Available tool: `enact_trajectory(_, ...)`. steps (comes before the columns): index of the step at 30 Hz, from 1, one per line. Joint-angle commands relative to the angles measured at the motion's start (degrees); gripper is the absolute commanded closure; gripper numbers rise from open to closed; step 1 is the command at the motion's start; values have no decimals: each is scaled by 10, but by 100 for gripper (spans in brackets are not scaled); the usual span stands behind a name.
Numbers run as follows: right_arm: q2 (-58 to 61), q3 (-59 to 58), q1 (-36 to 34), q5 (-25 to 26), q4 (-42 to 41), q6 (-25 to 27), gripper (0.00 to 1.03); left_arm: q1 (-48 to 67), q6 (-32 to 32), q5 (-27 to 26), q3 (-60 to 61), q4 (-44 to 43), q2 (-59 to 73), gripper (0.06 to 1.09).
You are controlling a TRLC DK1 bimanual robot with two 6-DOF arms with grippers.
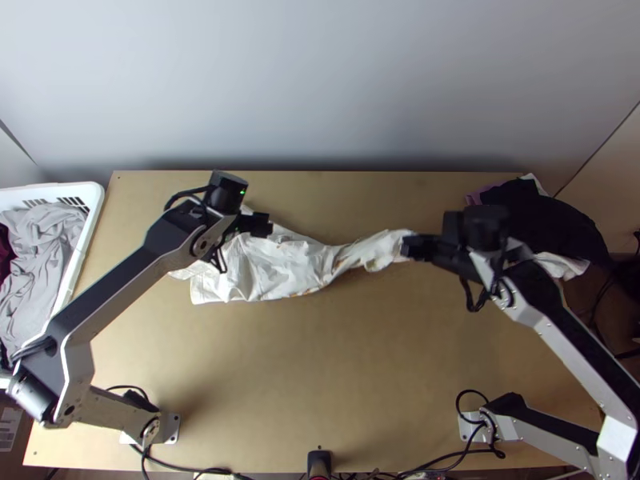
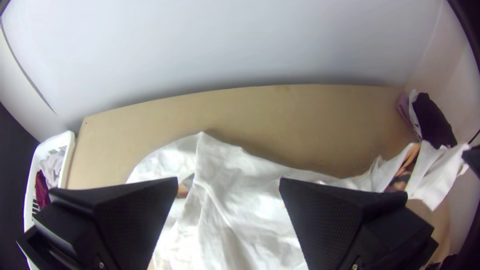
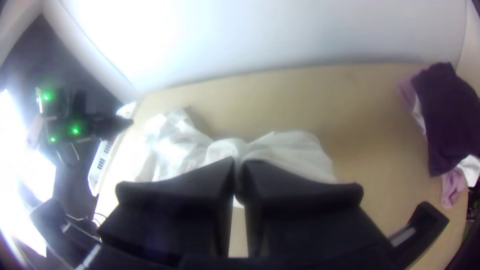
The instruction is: Fold the t-shirt
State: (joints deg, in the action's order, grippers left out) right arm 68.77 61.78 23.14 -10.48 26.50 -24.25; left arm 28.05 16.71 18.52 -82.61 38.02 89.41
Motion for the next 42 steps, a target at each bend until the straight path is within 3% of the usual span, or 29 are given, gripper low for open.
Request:
enact_trajectory(1, 26, 243, -10, 0, 105, 10, 100, -34, 4, -40, 79, 0, -80, 10)
enact_trajectory(6, 94, 466, -10, 1, 156, -6, 100, -36, 5, -140, 156, 0, -168, 10)
enact_trajectory(13, 182, 685, 12, 43, 158, -20, 100, 3, 5, -157, 176, 14, -216, 10)
enact_trajectory(19, 199, 711, 40, 63, 159, -13, 100, 52, 49, -243, 171, 21, -224, 10)
enact_trajectory(24, 198, 705, 53, 73, 171, -17, 100, 133, 82, -242, 223, -95, -212, 10)
enact_trajectory(31, 191, 683, 45, 78, 181, -18, 100, 279, 54, -191, 314, -382, -162, 10)
enact_trajectory(37, 177, 671, 35, 78, 195, -17, 100, 313, -35, -83, 202, -400, 34, 10)
enact_trajectory(42, 163, 666, 31, 78, 202, -15, 100, 290, -60, -65, 193, -487, 118, 11)
